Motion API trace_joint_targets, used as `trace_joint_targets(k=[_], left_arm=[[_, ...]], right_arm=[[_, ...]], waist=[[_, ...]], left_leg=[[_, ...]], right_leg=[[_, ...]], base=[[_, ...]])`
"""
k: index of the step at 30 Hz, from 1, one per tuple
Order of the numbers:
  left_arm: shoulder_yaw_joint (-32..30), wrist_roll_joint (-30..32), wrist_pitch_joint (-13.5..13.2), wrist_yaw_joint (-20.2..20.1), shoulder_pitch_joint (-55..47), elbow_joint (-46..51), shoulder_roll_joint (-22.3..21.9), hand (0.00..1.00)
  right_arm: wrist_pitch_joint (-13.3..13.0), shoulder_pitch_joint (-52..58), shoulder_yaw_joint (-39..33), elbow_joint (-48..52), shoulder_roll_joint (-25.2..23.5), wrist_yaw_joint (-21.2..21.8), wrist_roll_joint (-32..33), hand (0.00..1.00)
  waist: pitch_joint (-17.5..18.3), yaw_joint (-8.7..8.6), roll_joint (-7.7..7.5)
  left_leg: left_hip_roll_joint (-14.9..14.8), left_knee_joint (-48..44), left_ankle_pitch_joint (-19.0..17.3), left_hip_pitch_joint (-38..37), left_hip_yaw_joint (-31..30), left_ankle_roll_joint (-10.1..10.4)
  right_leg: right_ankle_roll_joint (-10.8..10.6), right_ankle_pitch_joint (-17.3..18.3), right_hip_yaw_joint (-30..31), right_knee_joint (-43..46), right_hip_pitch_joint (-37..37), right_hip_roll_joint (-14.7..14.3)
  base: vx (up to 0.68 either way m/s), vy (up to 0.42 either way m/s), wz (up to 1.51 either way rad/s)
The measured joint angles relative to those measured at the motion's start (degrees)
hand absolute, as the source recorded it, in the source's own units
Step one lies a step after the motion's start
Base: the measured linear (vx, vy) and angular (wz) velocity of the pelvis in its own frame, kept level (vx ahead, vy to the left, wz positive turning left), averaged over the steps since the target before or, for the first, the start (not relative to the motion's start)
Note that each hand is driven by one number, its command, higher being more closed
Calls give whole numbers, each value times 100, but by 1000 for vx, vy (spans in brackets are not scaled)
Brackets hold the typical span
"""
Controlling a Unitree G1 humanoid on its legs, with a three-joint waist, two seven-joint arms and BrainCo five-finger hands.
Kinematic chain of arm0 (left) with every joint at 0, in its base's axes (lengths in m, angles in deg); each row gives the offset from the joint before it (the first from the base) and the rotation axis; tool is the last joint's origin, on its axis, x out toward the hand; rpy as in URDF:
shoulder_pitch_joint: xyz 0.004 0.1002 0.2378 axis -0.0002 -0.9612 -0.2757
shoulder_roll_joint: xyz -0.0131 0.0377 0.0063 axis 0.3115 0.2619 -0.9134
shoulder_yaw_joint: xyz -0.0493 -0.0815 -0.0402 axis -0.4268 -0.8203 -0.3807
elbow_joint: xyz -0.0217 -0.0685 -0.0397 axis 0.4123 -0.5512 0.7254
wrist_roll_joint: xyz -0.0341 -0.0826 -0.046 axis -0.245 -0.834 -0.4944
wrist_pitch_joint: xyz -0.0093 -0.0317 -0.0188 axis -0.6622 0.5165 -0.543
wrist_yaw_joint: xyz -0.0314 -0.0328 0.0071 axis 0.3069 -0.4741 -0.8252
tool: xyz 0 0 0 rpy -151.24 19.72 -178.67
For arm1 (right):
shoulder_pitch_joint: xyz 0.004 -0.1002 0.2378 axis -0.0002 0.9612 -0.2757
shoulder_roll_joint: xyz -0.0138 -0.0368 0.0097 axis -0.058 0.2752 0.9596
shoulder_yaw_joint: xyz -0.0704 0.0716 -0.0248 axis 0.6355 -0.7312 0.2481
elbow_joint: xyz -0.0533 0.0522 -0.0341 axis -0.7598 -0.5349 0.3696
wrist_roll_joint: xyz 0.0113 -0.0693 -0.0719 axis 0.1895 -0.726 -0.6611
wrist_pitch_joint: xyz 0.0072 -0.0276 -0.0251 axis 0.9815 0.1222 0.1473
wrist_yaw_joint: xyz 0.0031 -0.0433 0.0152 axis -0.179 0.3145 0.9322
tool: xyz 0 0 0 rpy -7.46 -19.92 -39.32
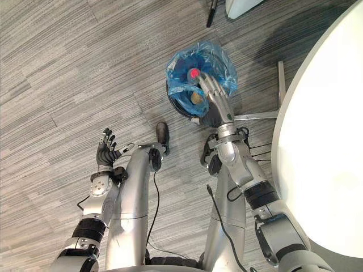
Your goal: Gather rubbish on tea table into small bin, then transfer packed bag to large trash can.
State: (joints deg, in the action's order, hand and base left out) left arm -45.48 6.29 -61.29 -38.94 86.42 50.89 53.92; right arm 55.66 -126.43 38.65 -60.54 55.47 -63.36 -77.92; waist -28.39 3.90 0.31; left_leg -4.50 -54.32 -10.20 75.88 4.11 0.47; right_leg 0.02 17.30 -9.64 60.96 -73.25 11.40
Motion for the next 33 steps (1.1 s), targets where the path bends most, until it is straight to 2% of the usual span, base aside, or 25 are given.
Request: trace_joint_targets(k=[2, 3, 8, 13, 15, 22, 25, 28, 30, 31, 33], left_arm=[[20, -7, -81, 0, 27, 49, 0, 0], [65, -15, -115, 0, 50, 122, 12, 0], [84, -171, -229, 4, 201, 194, 42, 0], [86, -171, -211, 4, 218, 181, 37, 0], [82, -170, -191, 3, 217, 139, 48, 0], [56, -164, 33, 5, 214, 11, 93, 0], [109, -111, 101, -12, 200, 4, 26, 0], [264, 24, 218, -134, 121, -1, -177, 0], [359, 112, 307, -211, -85, -12, -288, 0], [394, 115, 308, -237, -152, -19, -295, 0], [480, 129, 312, -258, -474, -82, -289, 0]], right_arm=[[81, -279, 119, -482, -51, 45, -71, 0], [158, -432, 159, -744, -87, 97, -80, 100], [356, -905, 172, -1562, -238, 254, -67, 100], [368, -1002, 125, -1649, -244, 231, 178, 100], [364, -1011, 115, -1577, -241, 216, 316, 100], [256, -676, -266, -369, -247, 190, 810, 100], [204, -423, -409, 206, -257, 184, 1054, 100], [146, 73, -732, 965, -435, 192, 1570, 100], [65, 671, -889, 1400, -731, 238, 2250, 100], [62, 859, -904, 1505, -797, 243, 2376, 100], [6, 1560, -904, 1898, -1087, 367, 2870, 100]], waist=[[-1, -1, 3], [-1, 7, 3], [-4, 55, 7], [-4, 161, 7], [-4, 167, 8], [-3, 168, 7], [-2, 152, 8], [2, 138, 3], [3, 107, 1], [4, 113, -1], [43, 116, -30]], left_leg=[[60, 39, 43, 127, -56, 39], [81, 24, 65, 245, -98, 57], [177, -109, 130, 575, -228, 66], [169, -186, 115, 599, -285, 105], [162, -175, 119, 600, -290, 110], [154, -172, 164, 488, -289, 100], [139, -95, 159, 142, -289, 100], [124, 258, 162, -463, -288, 144], [97, 673, 251, -1214, -275, 166], [97, 800, 279, -1438, -261, 154], [98, 1352, 377, -2354, -195, 123]], right_leg=[[22, 15, -56, 33, -129, 60], [48, 42, -94, 88, -225, 82], [82, 202, -154, 385, -528, 185], [105, 261, -194, 494, -541, 185], [55, 301, -207, 496, -540, 185], [99, 276, -218, 495, -426, 182], [97, 277, -239, 399, -65, 164], [126, 249, -335, 34, 565, 127], [149, 190, -470, -386, 1356, 110], [183, 152, -483, -499, 1571, 99], [156, 50, -527, -1048, 2454, 41]], base=[[-36, -3, 20], [-36, -2, 24], [-34, 3, 22], [-45, 15, 4], [-45, 18, 4], [-19, 12, 0], [-14, 8, -1], [-28, 15, 3], [30, -25, 10], [68, -44, 4], [98, -41, -4]])
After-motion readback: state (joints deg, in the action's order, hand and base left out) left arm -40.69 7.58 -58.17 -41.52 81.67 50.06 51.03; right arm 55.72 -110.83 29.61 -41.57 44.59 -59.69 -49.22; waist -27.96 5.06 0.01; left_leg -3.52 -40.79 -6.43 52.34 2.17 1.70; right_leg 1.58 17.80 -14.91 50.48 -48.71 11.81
